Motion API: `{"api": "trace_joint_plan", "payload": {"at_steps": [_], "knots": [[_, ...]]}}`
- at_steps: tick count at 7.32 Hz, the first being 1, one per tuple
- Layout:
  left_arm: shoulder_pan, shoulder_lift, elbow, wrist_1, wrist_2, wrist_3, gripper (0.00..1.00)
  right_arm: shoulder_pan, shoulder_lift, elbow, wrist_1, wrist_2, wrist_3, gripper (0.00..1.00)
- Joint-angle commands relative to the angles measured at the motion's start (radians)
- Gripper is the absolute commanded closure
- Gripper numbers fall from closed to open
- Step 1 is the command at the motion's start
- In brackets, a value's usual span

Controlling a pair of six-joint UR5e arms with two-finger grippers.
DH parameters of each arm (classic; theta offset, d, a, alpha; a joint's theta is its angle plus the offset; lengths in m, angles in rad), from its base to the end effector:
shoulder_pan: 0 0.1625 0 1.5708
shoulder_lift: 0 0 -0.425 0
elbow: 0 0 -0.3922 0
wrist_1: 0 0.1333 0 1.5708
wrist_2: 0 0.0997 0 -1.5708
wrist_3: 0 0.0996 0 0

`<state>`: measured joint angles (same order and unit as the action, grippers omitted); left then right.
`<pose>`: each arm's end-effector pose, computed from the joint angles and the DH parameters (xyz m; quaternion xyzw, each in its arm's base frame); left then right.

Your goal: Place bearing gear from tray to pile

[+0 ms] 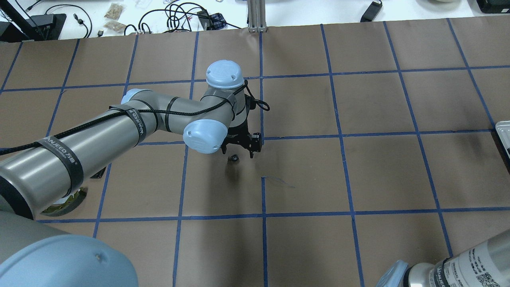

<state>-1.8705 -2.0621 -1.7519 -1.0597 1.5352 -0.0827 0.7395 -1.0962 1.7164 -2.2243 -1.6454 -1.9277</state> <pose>-0.3049 -0.5231 0.1787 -0.1065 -0.9909 -0.0825 0.0021 -0.3705 -0.5084 0.2166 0.5202 -0.8531 -0.0334 0.0234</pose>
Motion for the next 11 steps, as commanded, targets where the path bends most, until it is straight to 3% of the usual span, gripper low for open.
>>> {"api": "trace_joint_plan", "payload": {"at_steps": [1, 2, 3, 8, 9, 10, 11], "knots": [[0.002, -0.001, -0.008, 0.009, 0.003, 0.006, 0.26, -0.006, 0.004, 0.045, -0.031, 0.016, -0.118, 0.04], [0.002, -0.001, -0.008, 0.007, 0.006, 0.006, 0.37, -0.006, 0.004, 0.048, -0.029, 0.019, -0.169, 0.04], [0.002, -0.001, -0.008, 0.006, 0.009, 0.005, 0.39, -0.006, 0.007, 0.049, -0.029, 0.025, -0.209, 0.05], [0.002, -0.009, -0.008, 0.004, 0.014, 0.003, 0.42, -0.006, 0.032, 0.049, -0.034, 0.007, -0.247, 0.11], [0.002, -0.01, -0.008, 0.004, 0.014, 0.003, 0.45, -0.006, 0.032, 0.049, -0.034, 0.006, -0.247, 0.16], [0.002, -0.01, -0.008, -0.003, 0.014, 0.003, 0.74, -0.006, 0.032, 0.051, -0.034, 0.004, -0.249, 0.36], [0.002, -0.01, -0.008, -0.006, 0.014, 0.003, 1.0, -0.006, 0.032, 0.051, -0.034, 0.004, -0.243, 0.45]]}}
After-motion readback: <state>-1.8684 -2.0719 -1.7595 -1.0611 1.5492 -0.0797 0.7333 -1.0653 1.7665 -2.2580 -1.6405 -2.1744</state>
